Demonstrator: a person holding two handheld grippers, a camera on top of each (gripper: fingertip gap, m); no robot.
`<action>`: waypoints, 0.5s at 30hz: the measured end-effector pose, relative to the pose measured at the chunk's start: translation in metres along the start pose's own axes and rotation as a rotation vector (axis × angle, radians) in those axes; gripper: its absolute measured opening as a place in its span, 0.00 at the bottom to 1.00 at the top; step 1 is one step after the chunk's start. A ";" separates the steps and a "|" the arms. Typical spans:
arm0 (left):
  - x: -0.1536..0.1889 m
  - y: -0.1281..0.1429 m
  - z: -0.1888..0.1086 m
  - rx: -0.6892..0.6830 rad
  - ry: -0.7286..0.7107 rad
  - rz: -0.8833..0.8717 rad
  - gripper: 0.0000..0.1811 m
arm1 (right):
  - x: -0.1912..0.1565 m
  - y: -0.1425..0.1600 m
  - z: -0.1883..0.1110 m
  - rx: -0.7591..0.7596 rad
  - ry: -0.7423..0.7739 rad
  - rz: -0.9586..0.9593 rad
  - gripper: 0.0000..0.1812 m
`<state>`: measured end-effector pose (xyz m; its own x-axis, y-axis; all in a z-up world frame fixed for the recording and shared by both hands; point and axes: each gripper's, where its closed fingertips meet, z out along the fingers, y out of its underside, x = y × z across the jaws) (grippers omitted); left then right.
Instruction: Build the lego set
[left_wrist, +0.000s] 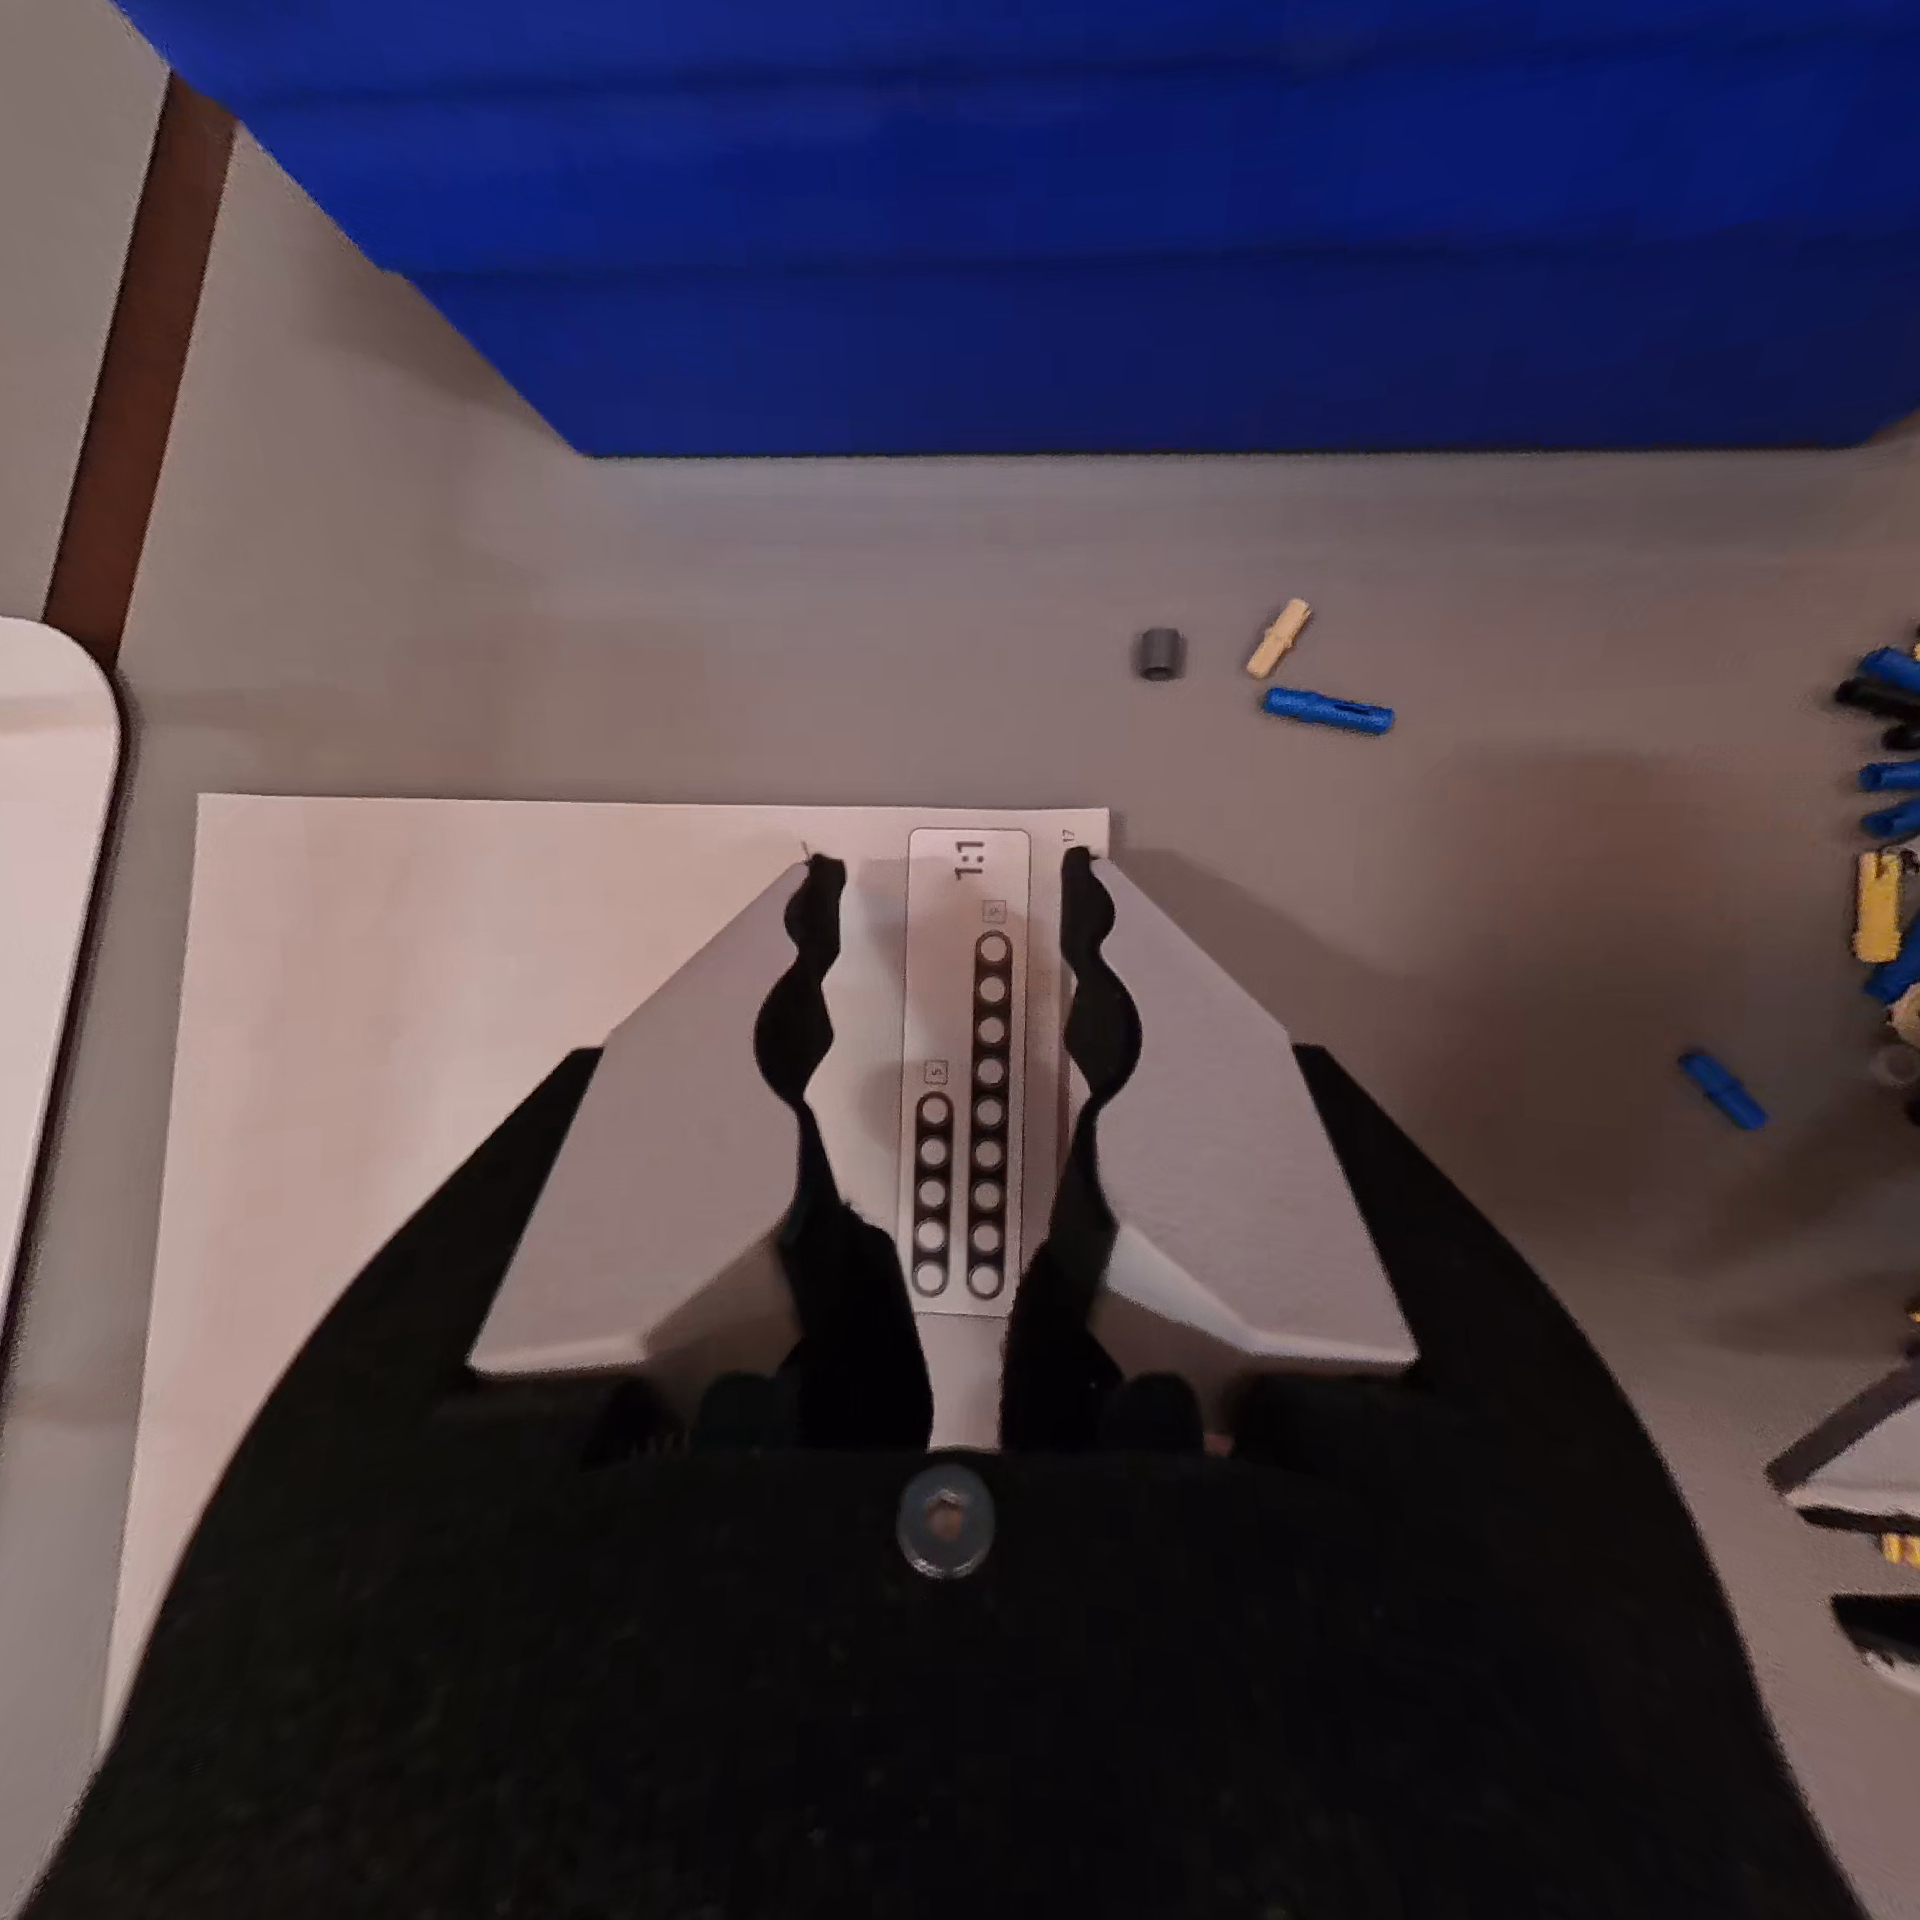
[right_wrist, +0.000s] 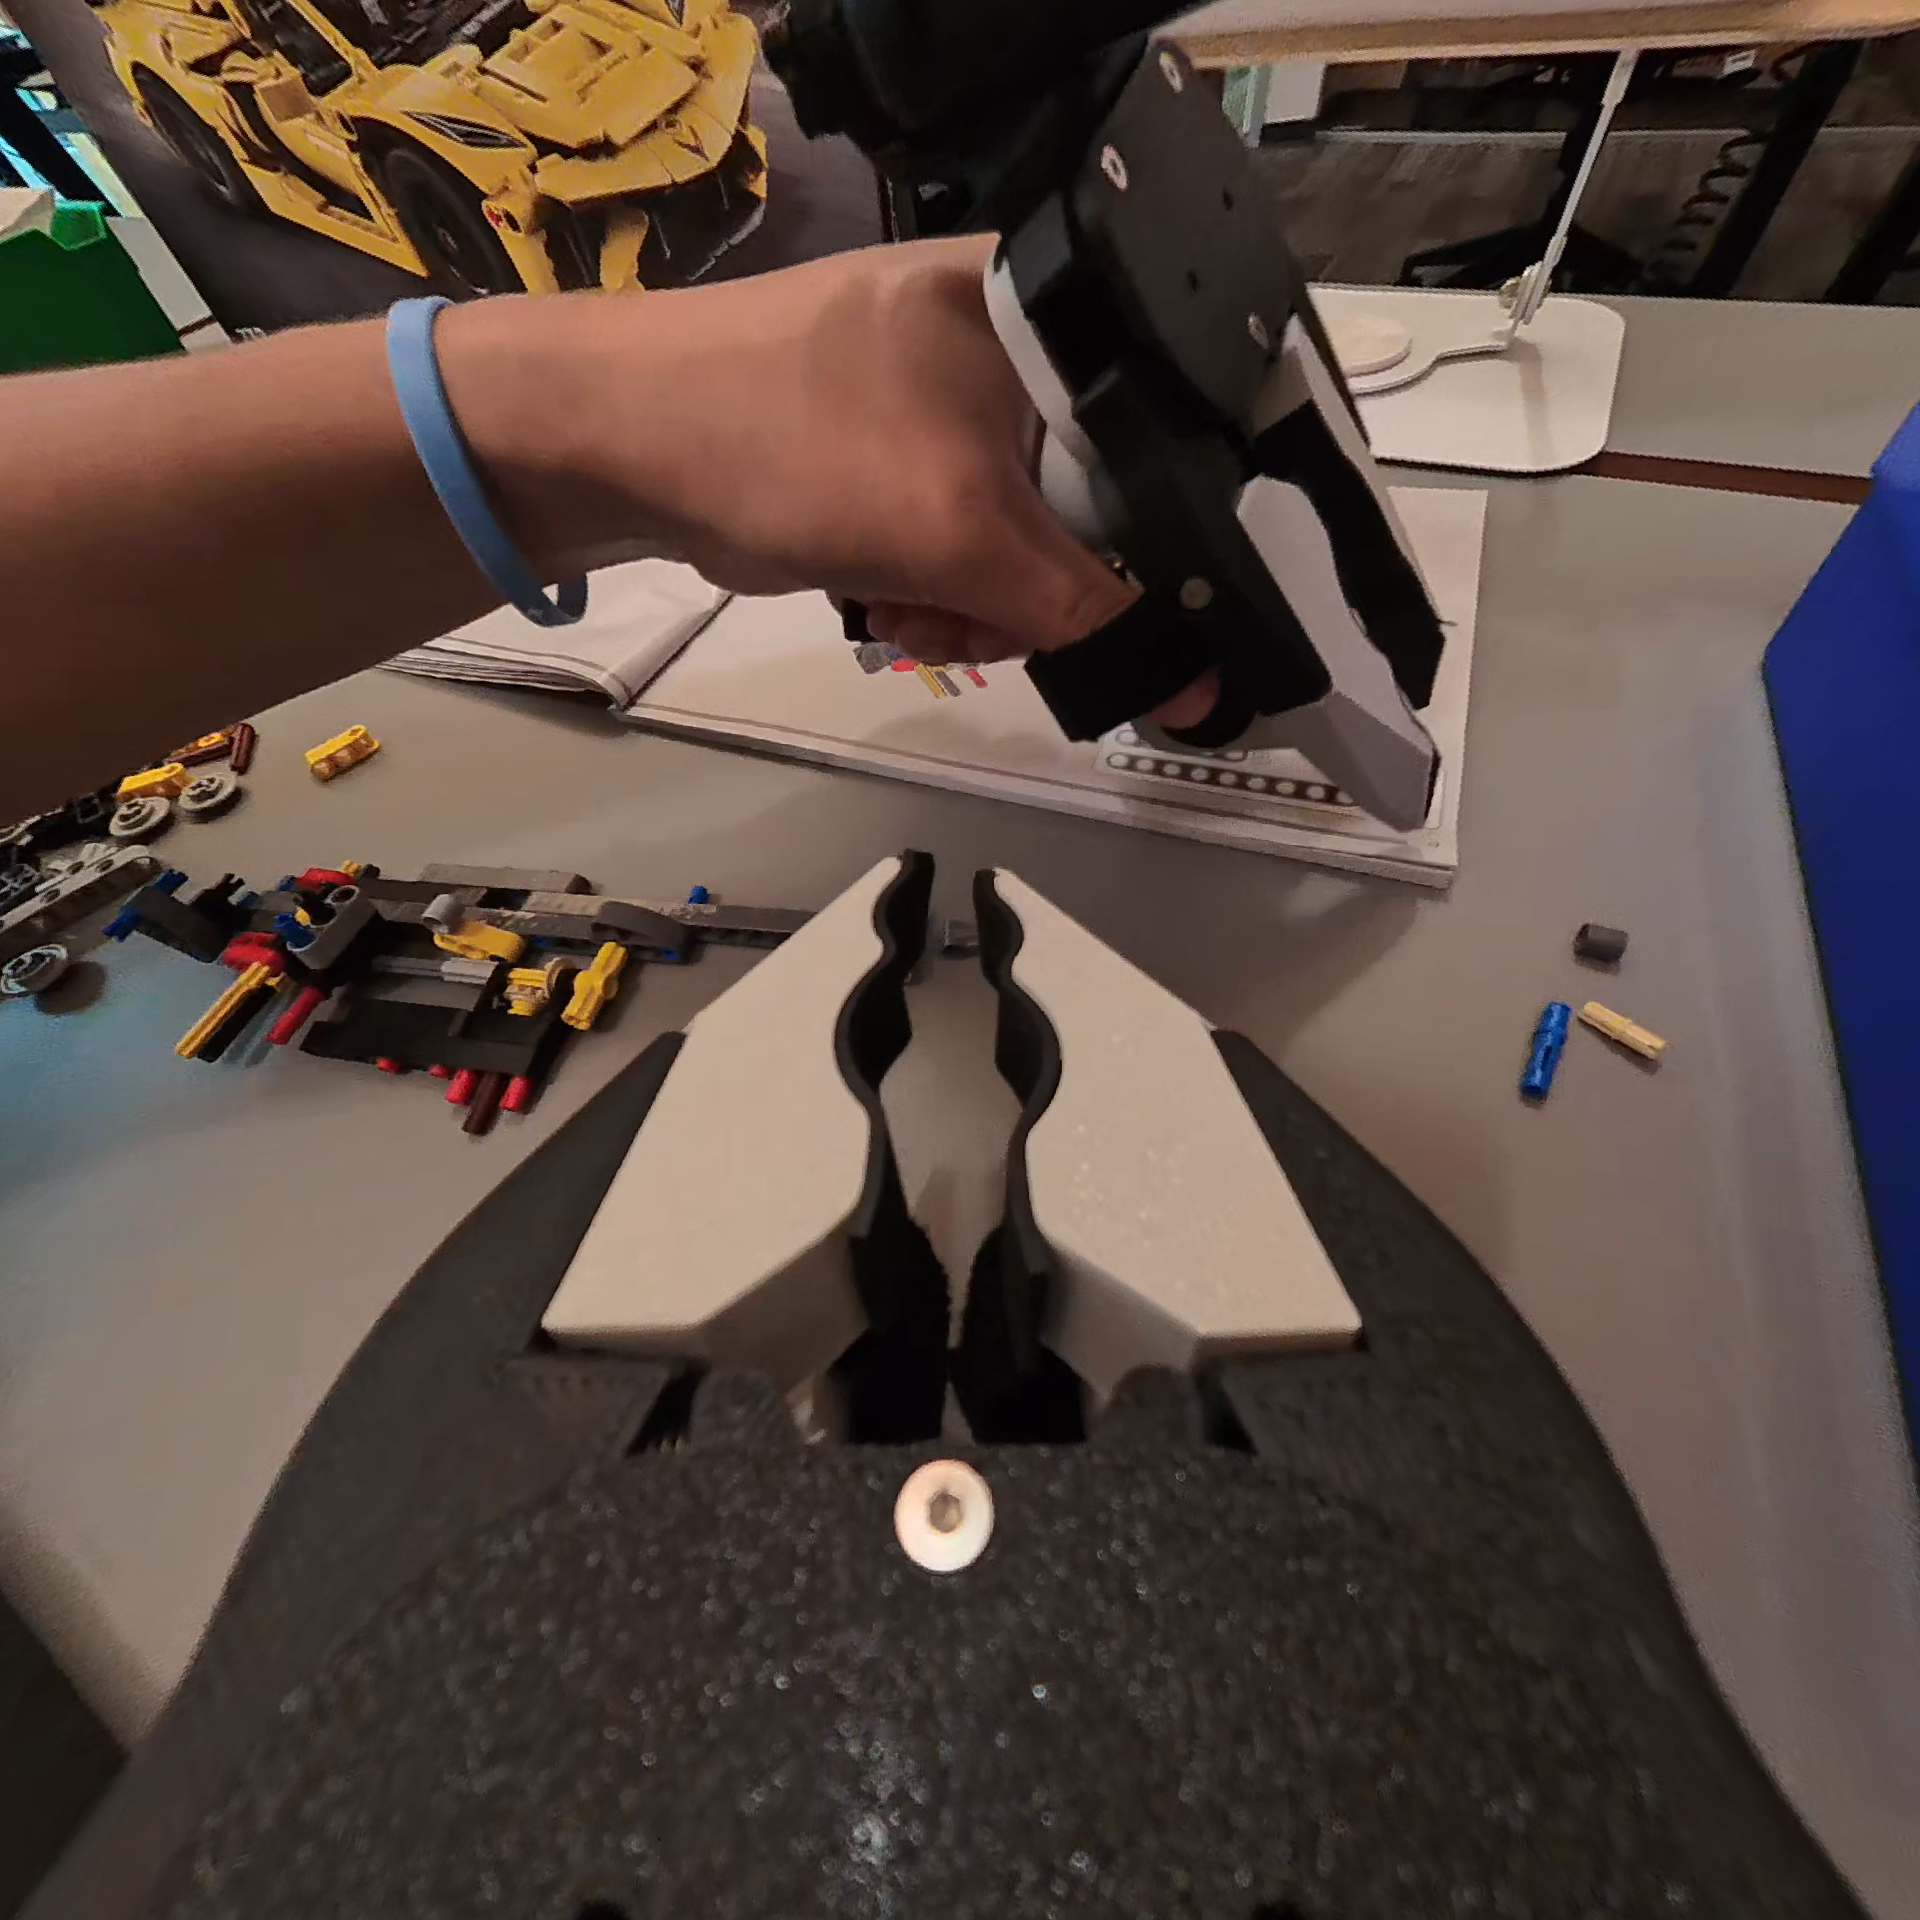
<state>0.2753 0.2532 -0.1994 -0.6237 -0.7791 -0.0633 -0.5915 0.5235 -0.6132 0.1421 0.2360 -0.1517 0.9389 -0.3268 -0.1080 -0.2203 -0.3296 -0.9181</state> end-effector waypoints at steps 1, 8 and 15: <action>0.001 0.000 -0.001 0.006 0.010 -0.004 0.22 | -0.001 0.000 0.000 -0.002 -0.006 0.003 0.04; 0.013 0.003 0.004 0.007 0.028 0.036 0.21 | -0.005 0.002 0.002 -0.011 -0.032 0.008 0.04; 0.018 0.002 0.002 0.011 0.070 0.008 0.02 | -0.008 0.003 0.003 -0.016 -0.046 -0.001 0.04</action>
<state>0.2641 0.2394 -0.2036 -0.6631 -0.7484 -0.0135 -0.5809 0.5259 -0.6213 0.1350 0.2402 -0.1544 0.9502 -0.2853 -0.1255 -0.2237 -0.3439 -0.9120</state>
